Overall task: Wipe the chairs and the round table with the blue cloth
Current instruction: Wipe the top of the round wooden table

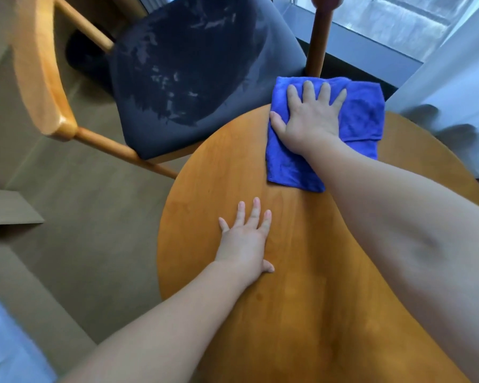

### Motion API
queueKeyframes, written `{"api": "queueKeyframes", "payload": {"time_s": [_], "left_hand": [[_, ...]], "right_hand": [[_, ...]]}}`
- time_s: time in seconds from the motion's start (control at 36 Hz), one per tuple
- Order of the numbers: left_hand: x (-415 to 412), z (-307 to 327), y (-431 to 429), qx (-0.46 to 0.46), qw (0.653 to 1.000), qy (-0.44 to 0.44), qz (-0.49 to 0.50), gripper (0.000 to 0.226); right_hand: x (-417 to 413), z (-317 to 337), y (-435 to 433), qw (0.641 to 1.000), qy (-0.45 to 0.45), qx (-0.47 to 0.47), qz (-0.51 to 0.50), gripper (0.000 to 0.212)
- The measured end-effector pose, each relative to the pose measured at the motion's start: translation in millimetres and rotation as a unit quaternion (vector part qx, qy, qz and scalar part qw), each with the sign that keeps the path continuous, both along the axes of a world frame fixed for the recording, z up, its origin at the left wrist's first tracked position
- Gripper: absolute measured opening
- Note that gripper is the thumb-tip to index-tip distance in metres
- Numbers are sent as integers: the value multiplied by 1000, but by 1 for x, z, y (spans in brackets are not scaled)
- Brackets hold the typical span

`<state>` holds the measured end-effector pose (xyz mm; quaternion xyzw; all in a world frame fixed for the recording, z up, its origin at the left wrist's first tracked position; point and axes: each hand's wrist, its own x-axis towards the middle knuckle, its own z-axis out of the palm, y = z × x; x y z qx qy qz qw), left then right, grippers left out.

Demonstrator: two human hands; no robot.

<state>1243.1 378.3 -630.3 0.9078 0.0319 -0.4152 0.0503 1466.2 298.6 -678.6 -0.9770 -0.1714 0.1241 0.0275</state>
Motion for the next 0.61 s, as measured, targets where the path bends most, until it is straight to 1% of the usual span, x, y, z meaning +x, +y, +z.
{"api": "queueKeyframes", "payload": {"time_s": [0.11,0.33,0.44,0.61], "left_hand": [[0,-1,2,-3,1000,-2,-5,111],[-3,-3,3,-4,1000,-13,-5,112],[-3,-1,4,-8,1000,-13,-6,111],[-3,-2,6,-10,1000,-19,-5,112]], "right_hand": [[2,-1,13,1000,-8,-5,19,81],[3,-2,0,1000,-24,17,2,80],[8,-3,-26,999,-31,13,-33,80],[8,-2,-91,996,-31,12,-86,80]]}}
